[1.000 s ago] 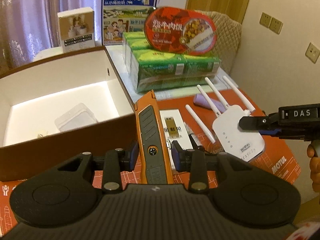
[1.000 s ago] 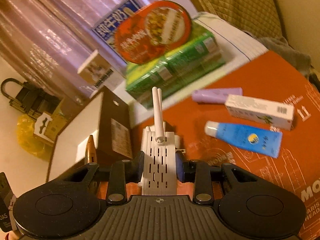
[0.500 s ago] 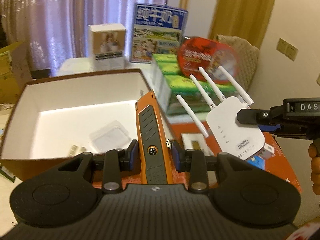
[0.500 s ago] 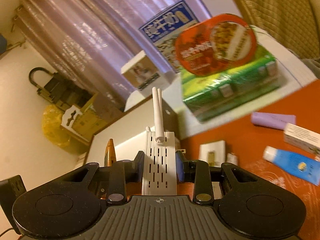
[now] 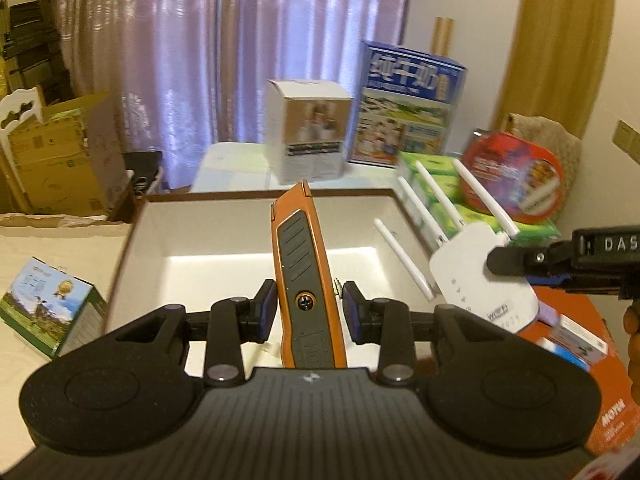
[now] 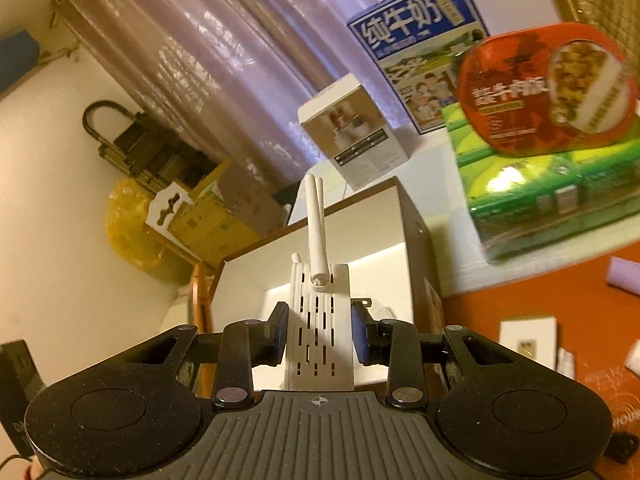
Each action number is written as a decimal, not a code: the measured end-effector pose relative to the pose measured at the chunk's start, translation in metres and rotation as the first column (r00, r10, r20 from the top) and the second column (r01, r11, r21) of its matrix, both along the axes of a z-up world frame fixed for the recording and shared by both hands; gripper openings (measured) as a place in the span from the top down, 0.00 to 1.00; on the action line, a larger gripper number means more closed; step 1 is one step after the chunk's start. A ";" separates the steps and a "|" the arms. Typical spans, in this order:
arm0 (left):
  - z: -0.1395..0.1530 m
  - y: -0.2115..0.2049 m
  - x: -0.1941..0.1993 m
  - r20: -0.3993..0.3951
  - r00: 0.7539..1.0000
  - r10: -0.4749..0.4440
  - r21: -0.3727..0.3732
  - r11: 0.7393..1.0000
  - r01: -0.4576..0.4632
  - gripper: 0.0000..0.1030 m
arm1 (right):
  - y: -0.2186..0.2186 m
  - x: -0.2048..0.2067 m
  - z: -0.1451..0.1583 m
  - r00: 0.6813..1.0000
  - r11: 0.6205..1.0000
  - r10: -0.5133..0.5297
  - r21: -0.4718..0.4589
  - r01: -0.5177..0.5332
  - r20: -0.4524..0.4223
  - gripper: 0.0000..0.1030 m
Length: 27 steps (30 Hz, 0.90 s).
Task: Organize rigid objects
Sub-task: 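Carry the router and knife into the brown box and release them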
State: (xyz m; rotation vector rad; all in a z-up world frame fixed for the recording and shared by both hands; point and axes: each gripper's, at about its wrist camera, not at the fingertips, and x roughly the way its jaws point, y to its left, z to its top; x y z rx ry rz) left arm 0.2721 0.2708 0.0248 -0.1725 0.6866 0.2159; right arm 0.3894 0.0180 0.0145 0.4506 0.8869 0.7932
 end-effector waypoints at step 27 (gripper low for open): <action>-0.090 0.109 0.074 -0.258 0.966 0.036 -0.006 0.999 -0.038 0.71 | 0.130 0.049 -0.076 0.990 0.876 0.035 -0.480 0.034 0.134 0.71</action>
